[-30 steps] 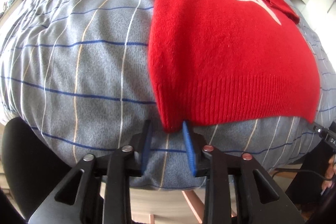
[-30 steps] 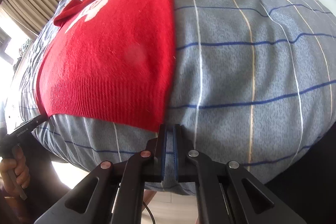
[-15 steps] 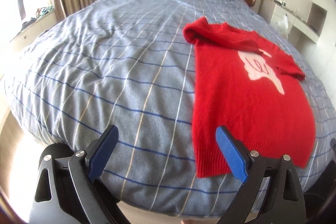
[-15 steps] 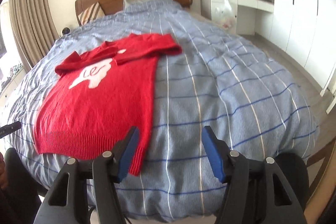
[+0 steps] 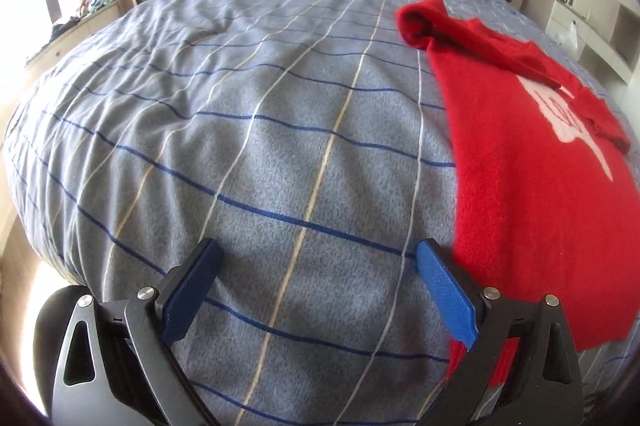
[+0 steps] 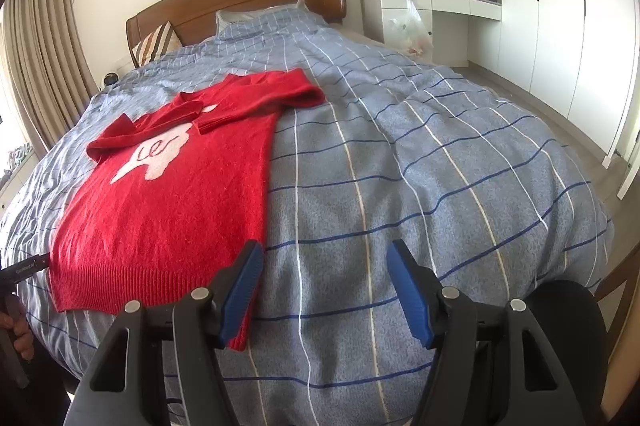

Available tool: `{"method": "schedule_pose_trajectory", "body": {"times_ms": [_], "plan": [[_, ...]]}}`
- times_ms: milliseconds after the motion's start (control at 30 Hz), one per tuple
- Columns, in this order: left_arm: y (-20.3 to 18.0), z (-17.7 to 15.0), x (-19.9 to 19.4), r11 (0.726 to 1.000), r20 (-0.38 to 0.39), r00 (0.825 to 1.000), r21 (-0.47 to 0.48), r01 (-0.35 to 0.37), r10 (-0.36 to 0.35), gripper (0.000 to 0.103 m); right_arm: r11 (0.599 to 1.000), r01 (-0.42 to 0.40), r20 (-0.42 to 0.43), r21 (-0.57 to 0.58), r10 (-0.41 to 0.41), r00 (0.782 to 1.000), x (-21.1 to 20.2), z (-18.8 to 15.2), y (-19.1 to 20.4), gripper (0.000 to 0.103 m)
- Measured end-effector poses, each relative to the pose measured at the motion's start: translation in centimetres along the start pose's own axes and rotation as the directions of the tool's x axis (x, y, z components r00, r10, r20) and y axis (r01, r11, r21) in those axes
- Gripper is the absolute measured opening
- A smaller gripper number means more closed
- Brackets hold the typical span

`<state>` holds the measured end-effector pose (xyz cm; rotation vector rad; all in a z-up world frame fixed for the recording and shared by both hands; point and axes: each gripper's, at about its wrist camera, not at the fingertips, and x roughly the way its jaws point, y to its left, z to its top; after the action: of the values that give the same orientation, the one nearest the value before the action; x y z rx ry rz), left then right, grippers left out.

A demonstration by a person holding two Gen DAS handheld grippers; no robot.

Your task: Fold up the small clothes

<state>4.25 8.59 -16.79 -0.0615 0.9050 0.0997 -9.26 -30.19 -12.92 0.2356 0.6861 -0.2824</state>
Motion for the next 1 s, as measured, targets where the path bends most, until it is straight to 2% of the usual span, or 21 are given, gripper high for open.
{"method": "schedule_pose_trajectory", "body": {"times_ms": [167, 367, 533, 600, 700, 767, 867, 933, 1000], "plan": [[0.4, -0.1, 0.4, 0.999, -0.025, 0.999, -0.029, 0.021, -0.022, 0.103, 1.0, -0.01, 0.0, -0.013, 0.01, 1.0, 0.2, -0.1, 0.4, 0.064], [0.2, -0.5, 0.5, 1.0, -0.011, 1.0, -0.014, 0.012, -0.012, 0.103, 1.0, -0.017, 0.0, -0.006, 0.017, 1.0, 0.2, -0.1, 0.3, 0.065], [0.5, -0.8, 0.6, 0.999, -0.006, 0.999, -0.025, 0.035, -0.035, 0.103, 0.999, -0.033, -0.007, 0.009, 0.033, 0.999, 0.1, -0.1, 0.1, 0.065], [0.5, -0.7, 0.6, 0.999, -0.02, 0.999, -0.019, 0.041, -0.041, 0.103, 0.997, -0.078, -0.039, 0.019, 0.079, 0.996, 0.2, 0.4, 0.0, 0.066], [0.8, -0.9, 0.5, 0.998, -0.004, 0.998, -0.023, 0.062, -0.063, 0.103, 0.985, -0.162, -0.125, -0.059, 0.153, 0.98, 1.2, 3.0, 1.1, 0.066], [0.7, -0.9, 0.4, 0.998, 0.003, 0.998, -0.018, 0.056, -0.056, 0.103, 0.965, -0.2, -0.147, -0.172, 0.175, 0.974, 1.7, 5.9, 2.9, 0.066], [0.6, -0.9, 0.5, 0.998, 0.007, 0.999, -0.02, 0.052, -0.052, 0.103, 0.91, -0.214, -0.127, -0.355, 0.18, 0.975, 3.4, 10.3, 6.7, 0.067], [0.6, -0.9, 0.4, 0.998, 0.011, 0.999, -0.018, 0.052, -0.052, 0.103, 0.85, -0.244, -0.146, -0.466, 0.198, 0.969, 6.1, 12.3, 10.2, 0.067], [0.6, -1.0, 0.4, 0.998, 0.017, 0.998, -0.016, 0.053, -0.053, 0.103, 0.781, -0.323, -0.237, -0.534, 0.229, 0.944, 10.0, 13.5, 13.6, 0.065]]}}
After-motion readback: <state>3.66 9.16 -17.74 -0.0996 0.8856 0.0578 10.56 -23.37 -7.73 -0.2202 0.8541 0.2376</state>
